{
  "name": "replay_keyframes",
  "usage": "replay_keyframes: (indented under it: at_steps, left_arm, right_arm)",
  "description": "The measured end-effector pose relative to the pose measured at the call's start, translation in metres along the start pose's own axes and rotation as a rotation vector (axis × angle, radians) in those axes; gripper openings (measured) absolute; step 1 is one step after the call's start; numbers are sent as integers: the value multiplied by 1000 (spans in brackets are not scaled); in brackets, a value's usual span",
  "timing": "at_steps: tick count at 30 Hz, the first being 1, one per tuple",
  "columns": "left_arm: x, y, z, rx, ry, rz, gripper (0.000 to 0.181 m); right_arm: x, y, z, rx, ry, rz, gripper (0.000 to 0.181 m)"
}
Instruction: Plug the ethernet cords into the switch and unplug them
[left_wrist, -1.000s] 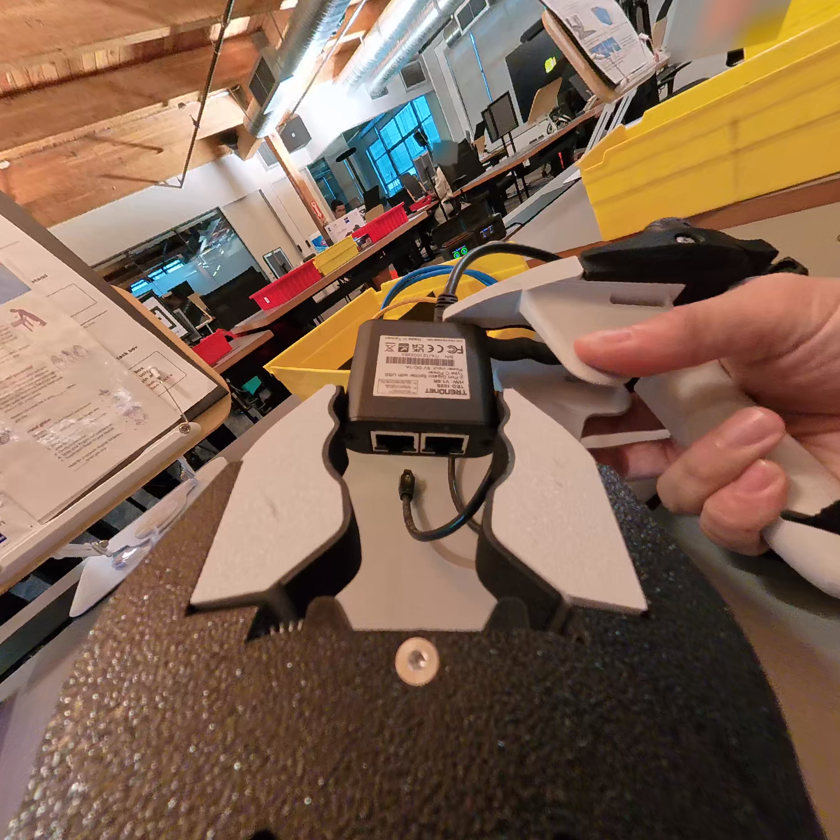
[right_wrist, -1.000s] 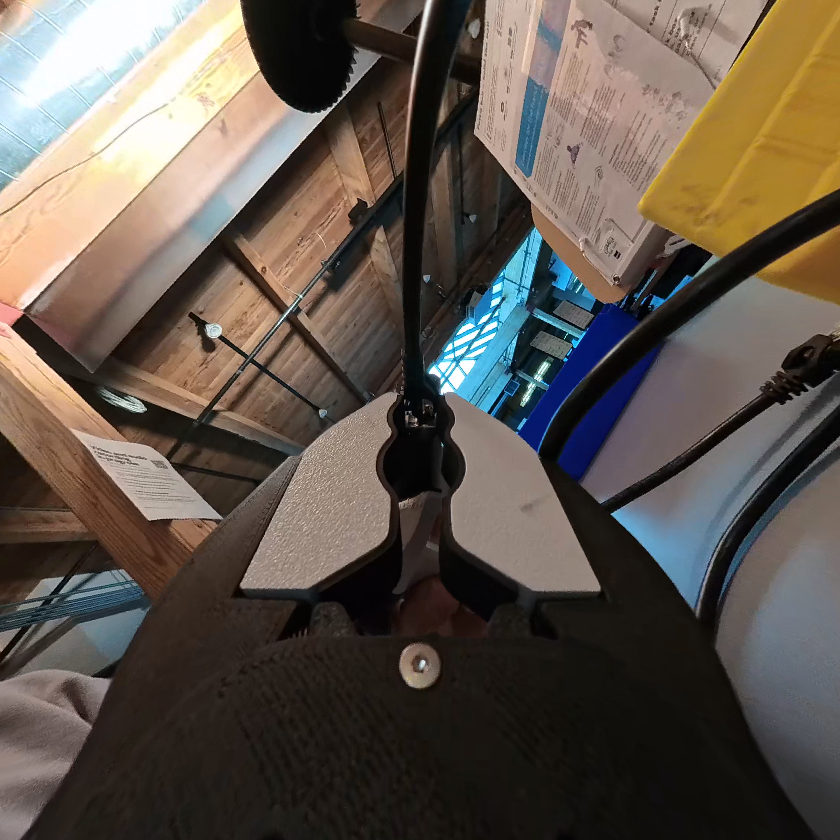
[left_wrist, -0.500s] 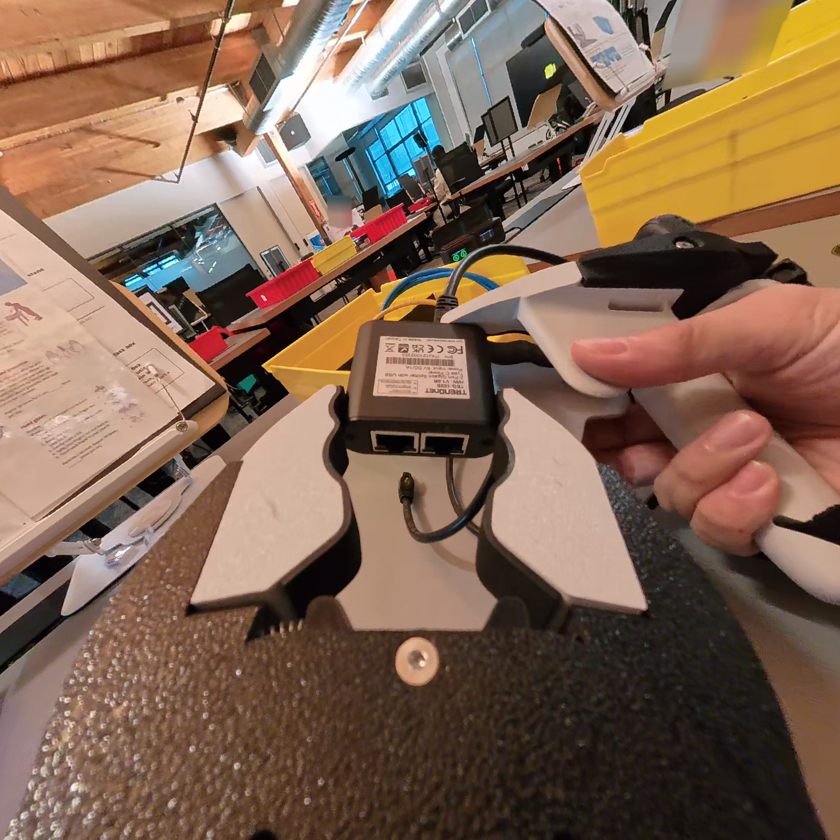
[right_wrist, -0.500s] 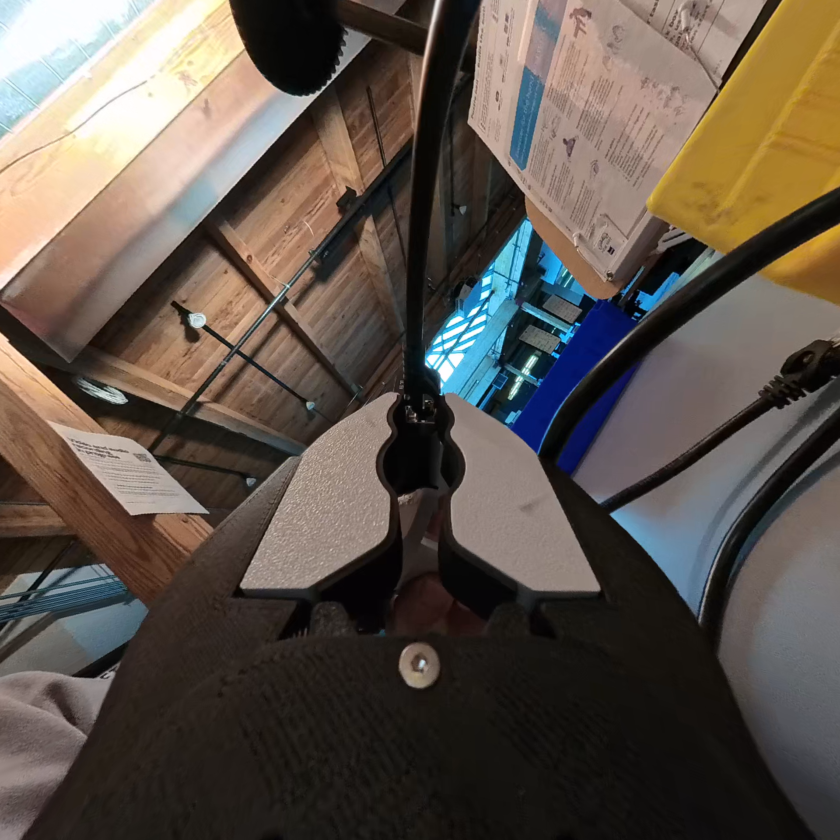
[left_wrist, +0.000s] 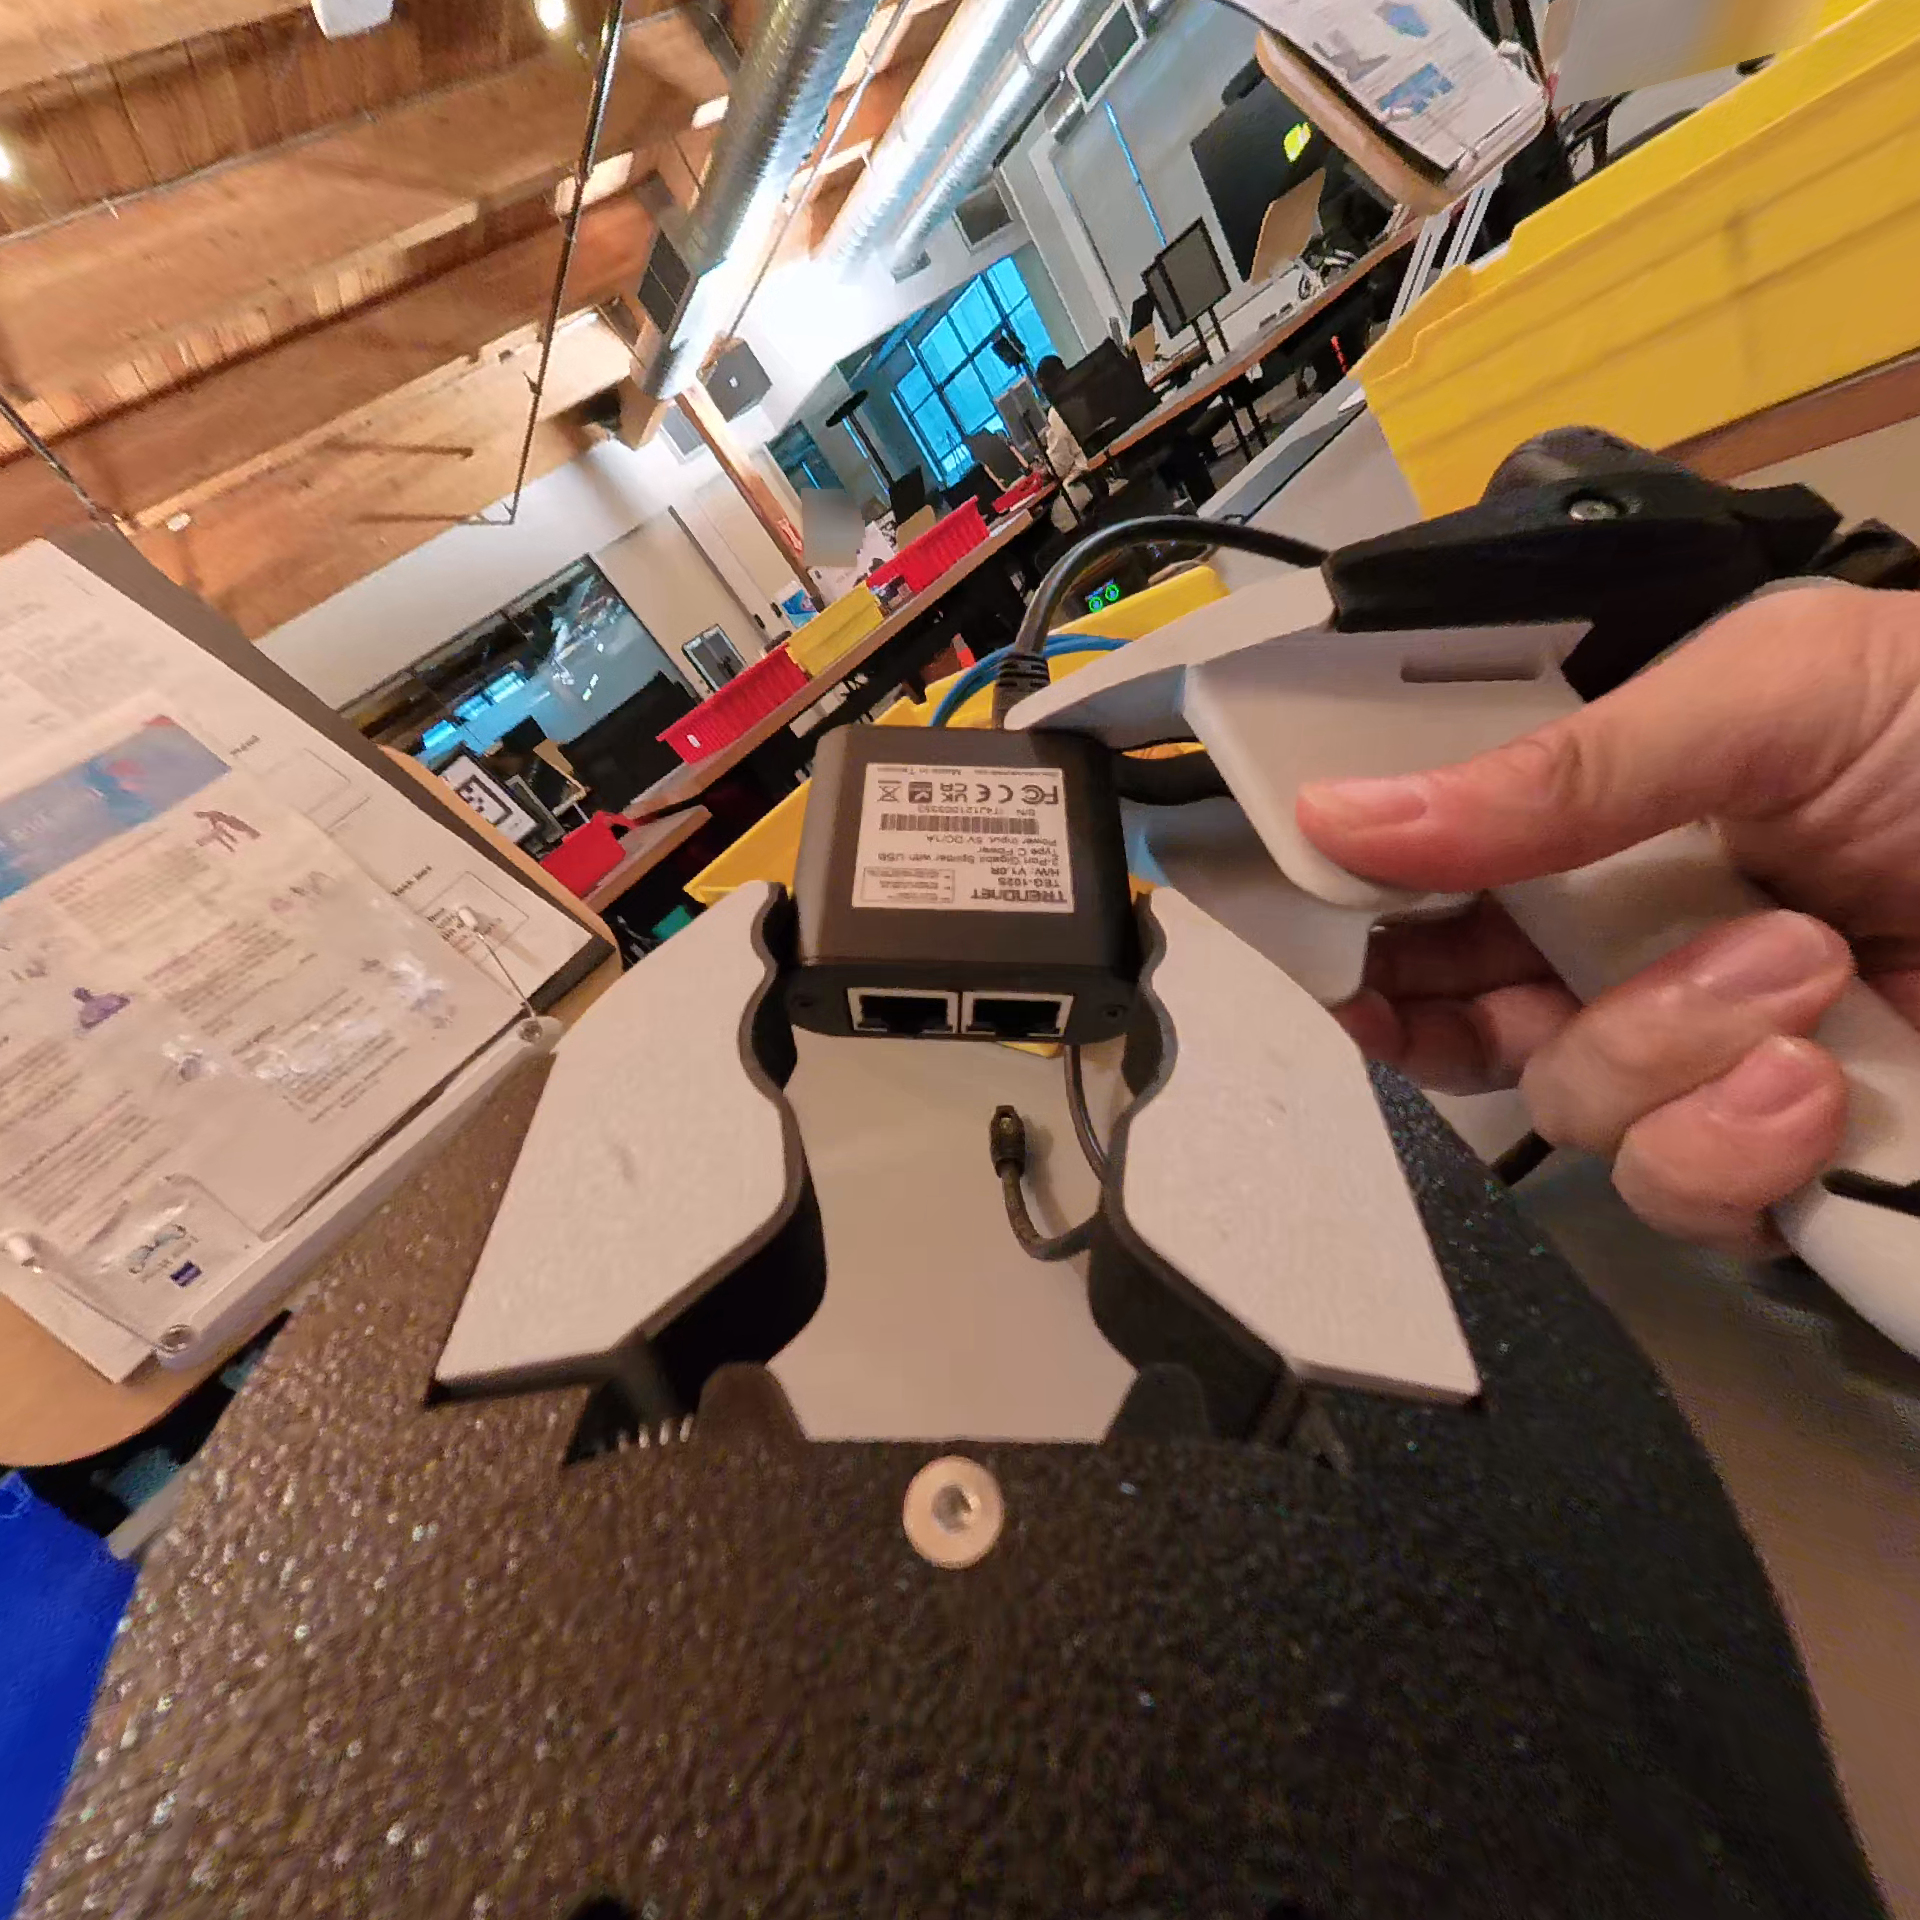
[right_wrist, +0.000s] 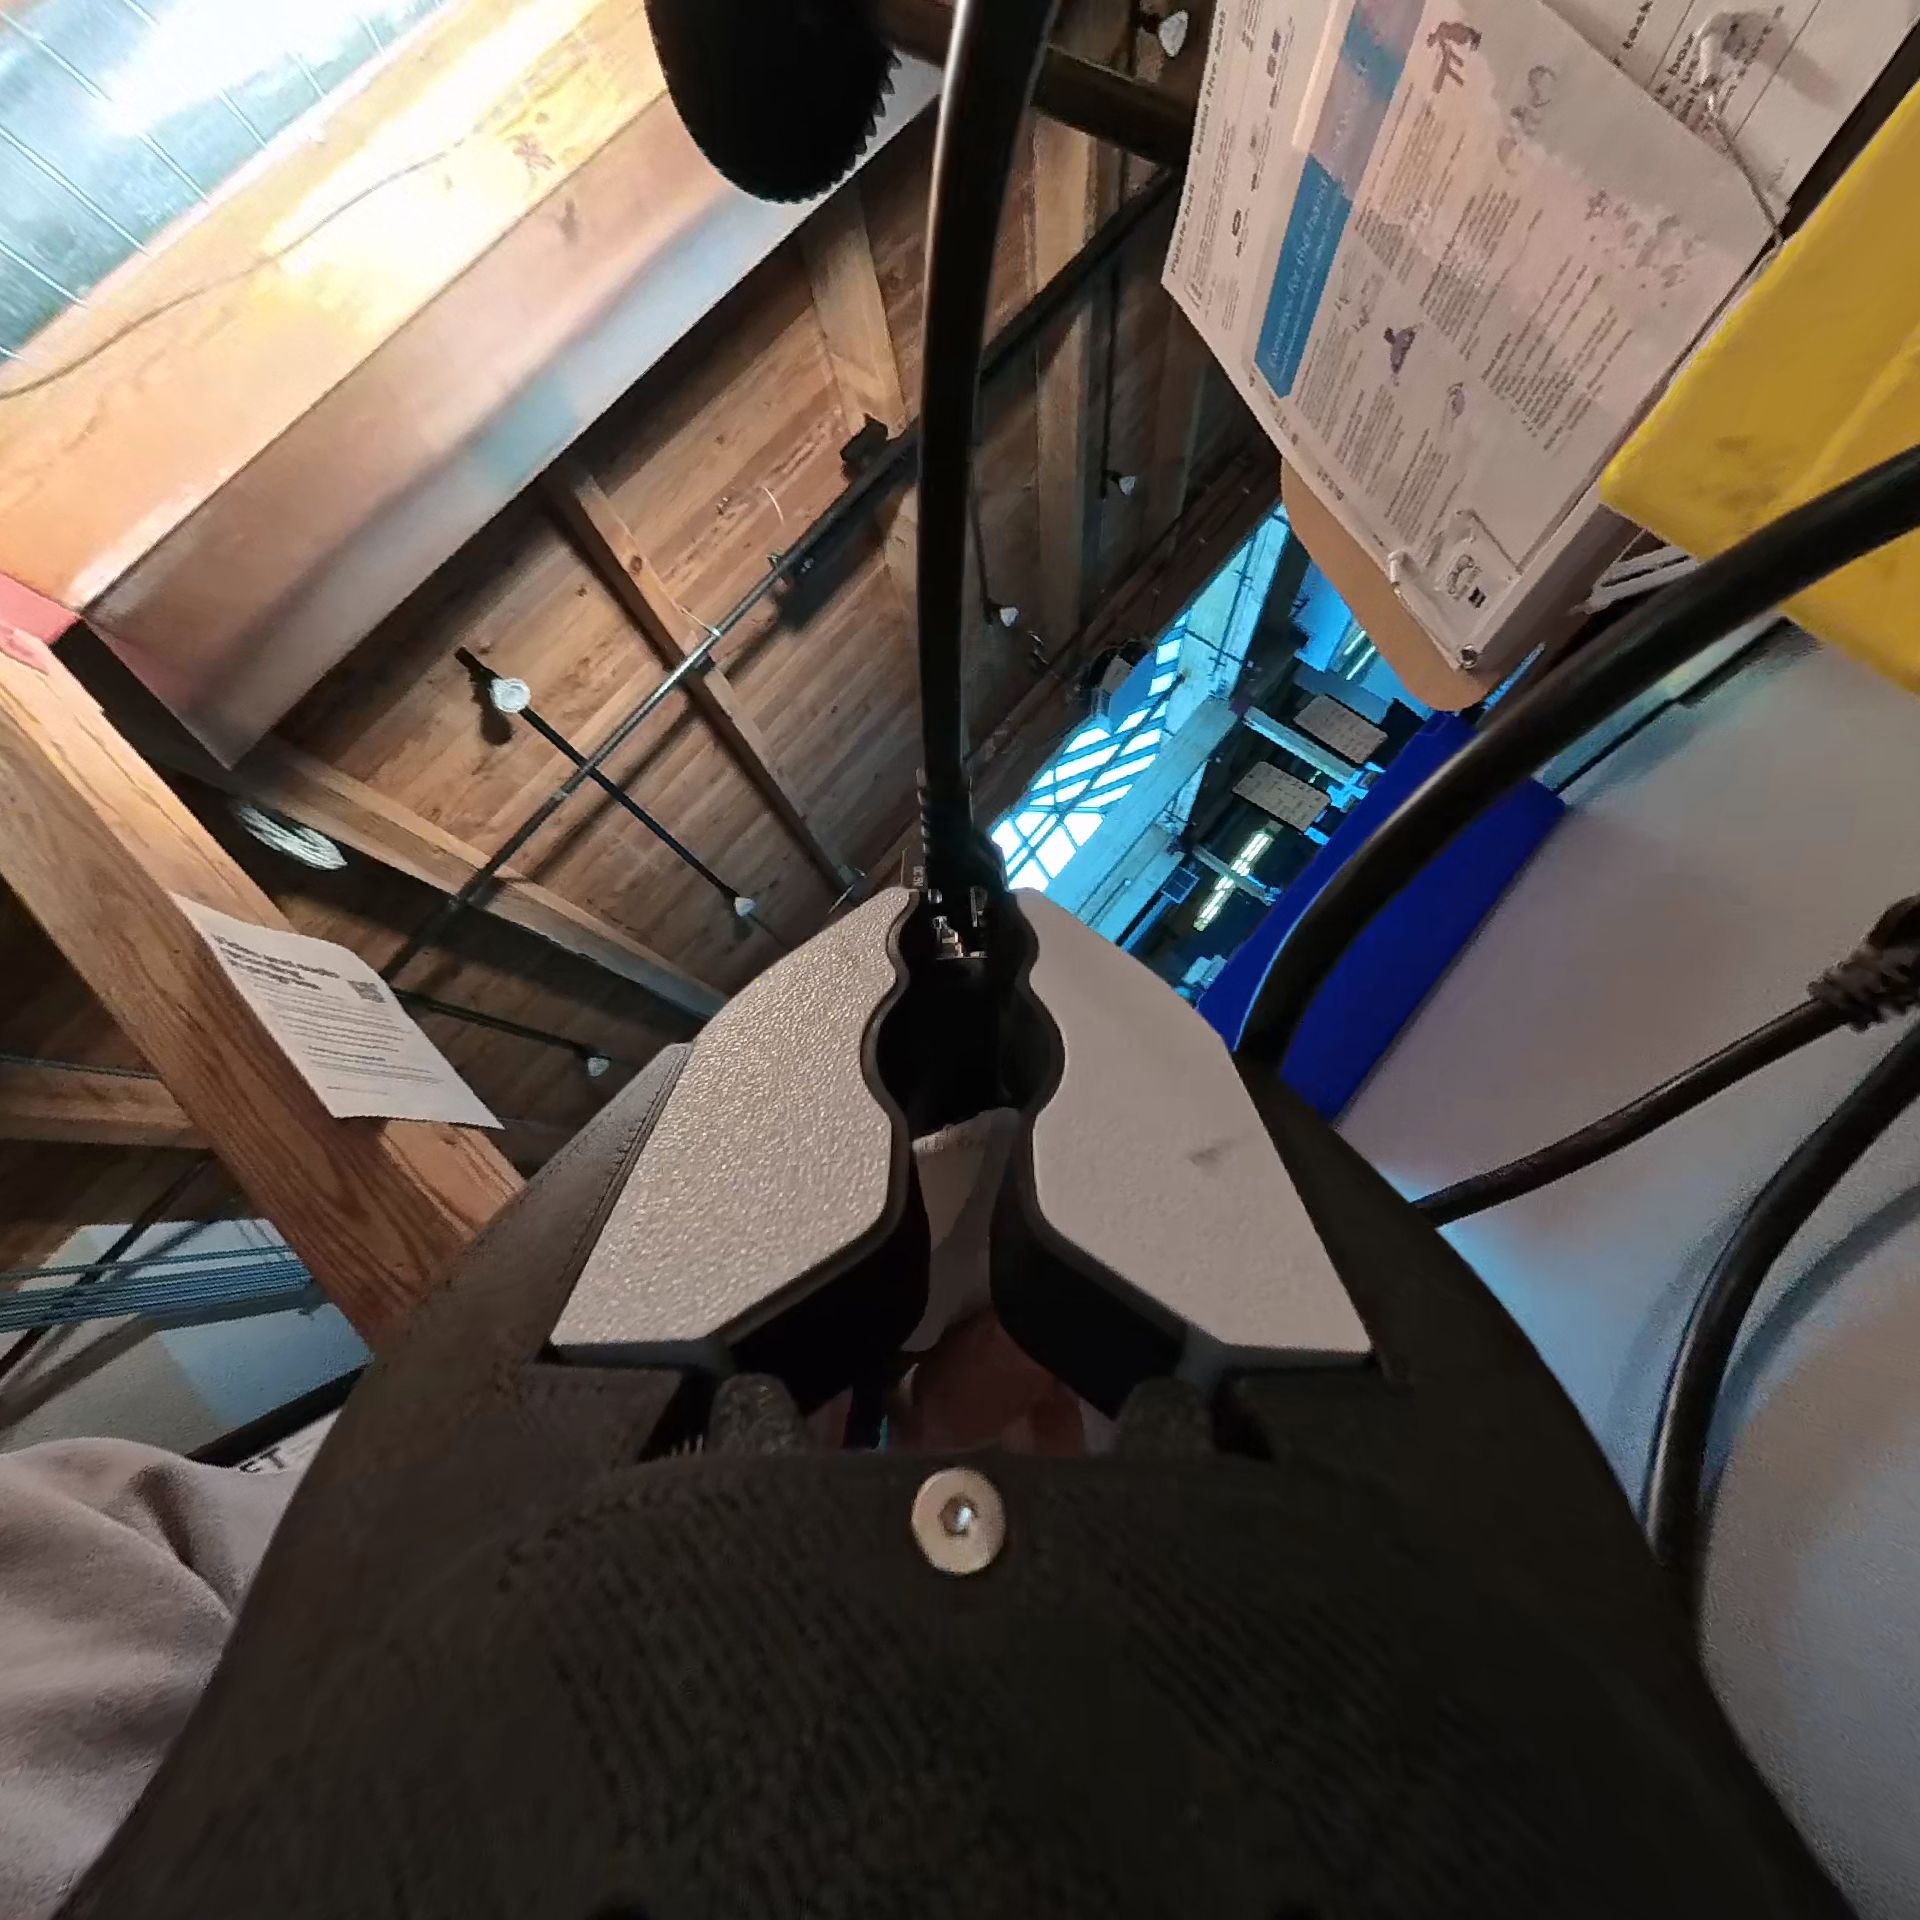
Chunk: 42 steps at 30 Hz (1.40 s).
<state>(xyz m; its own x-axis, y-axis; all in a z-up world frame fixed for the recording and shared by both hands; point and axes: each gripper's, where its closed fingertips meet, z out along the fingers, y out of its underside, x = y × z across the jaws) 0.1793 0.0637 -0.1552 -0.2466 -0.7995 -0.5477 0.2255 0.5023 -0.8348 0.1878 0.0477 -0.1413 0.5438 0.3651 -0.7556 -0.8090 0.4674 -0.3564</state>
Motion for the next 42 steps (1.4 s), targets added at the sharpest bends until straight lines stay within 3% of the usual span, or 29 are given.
replay_keyframes:
  at_steps: [3, 7, 10, 14, 15, 17, 19, 23, 28, 35, 39, 42]
  left_arm:
    - [2, -2, 0, 8, 21, -136, 61]
    - [-3, -11, -1, 6, -39, 61, 61]
    - [0, -14, 0, 41, 36, -163, 61]
    - [-4, -15, -1, 18, -44, 82, 61]
    - [-4, -13, -1, 0, -37, 95, 61]
    - [-8, -6, -4, 1, -24, -53, 61]
    - [-16, 0, -9, 11, -25, -183, 61]
    - [-32, 7, -6, 31, -9, -332, 61]
    - [-42, 32, -13, 11, -1, -385, 61]
    - [-47, 42, -15, 9, 5, -395, 61]
    - [-50, 46, -14, 8, 4, -406, 61]
    - [-48, 50, -12, 3, 13, -420, 61]
  right_arm:
    - [-3, -1, 1, -23, 29, -78, 11]
    - [-15, -2, 3, -57, 7, -141, 12]
    - [-17, -4, 3, -59, 15, -159, 11]
    - [-19, -4, 4, -42, -12, -112, 12]
    - [-19, -10, 2, 3, -21, -78, 12]
    - [-19, -36, -10, 84, -32, -77, 11]
    - [-12, -42, -19, 18, 67, -234, 11]
    - [-30, -42, -14, -111, 125, -397, 11]
    - [-37, -59, -16, -292, 271, -619, 12]
    - [-56, -92, 32, -602, 181, -716, 12]
    - [-73, -112, 66, -689, 59, -704, 12]
    - [-60, -131, 84, -734, -1, -679, 12]
